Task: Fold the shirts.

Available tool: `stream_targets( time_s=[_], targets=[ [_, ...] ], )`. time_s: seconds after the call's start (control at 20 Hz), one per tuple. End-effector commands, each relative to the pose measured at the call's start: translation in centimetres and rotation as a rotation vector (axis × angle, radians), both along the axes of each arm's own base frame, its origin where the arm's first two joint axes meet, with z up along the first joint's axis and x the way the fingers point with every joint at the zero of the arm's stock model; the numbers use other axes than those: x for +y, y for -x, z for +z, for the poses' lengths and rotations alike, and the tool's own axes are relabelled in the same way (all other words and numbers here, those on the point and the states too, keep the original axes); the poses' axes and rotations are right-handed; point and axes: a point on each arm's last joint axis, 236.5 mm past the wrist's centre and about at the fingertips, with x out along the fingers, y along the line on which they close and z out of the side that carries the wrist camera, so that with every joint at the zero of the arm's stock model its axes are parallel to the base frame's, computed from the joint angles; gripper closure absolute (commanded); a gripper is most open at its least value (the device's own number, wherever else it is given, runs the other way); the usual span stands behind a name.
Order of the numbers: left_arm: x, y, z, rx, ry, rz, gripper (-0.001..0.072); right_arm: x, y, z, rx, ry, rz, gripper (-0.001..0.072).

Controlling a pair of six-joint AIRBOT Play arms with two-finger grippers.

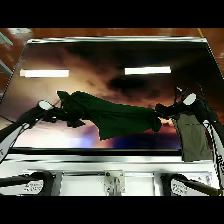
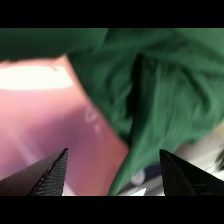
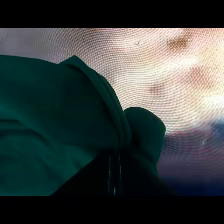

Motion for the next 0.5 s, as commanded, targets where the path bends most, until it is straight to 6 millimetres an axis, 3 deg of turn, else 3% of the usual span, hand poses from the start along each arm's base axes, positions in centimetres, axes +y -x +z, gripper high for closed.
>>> stream_targets(
  time_s=[0.0,0.1,0.15,0.2,0.3,0.45],
  targets=[
    [-2.3,-1.0,-2.6,0.008,0.001,0.067,0.0047,0.0,-0.1,0.0,-0.005,0.002,0.001,0.0652],
    [-2.6,-1.8,-3.0,0.010,0.003,0.073,0.0061,0.0,-0.1,0.0,-0.005,0.002,0.001,0.0652],
    [-2.7,-2.5,-3.0,0.003,0.002,0.079,0.0155,0.0,-0.1,0.0,-0.005,0.002,0.001,0.0652],
    [-2.9,-3.1,-2.9,-0.004,0.005,0.080,0.0277,0.0,-0.1,0.0,-0.005,0.002,0.000,0.0652],
    [-3.3,-3.6,-2.5,-0.019,0.014,0.062,0.0643,0.0,-0.1,0.0,-0.003,0.000,0.001,0.0652],
    [-3.9,-3.7,0.1,-0.094,0.039,-0.055,0.0668,0.2,0.5,0.0,0.021,-0.007,0.010,0.0651]
  ],
)
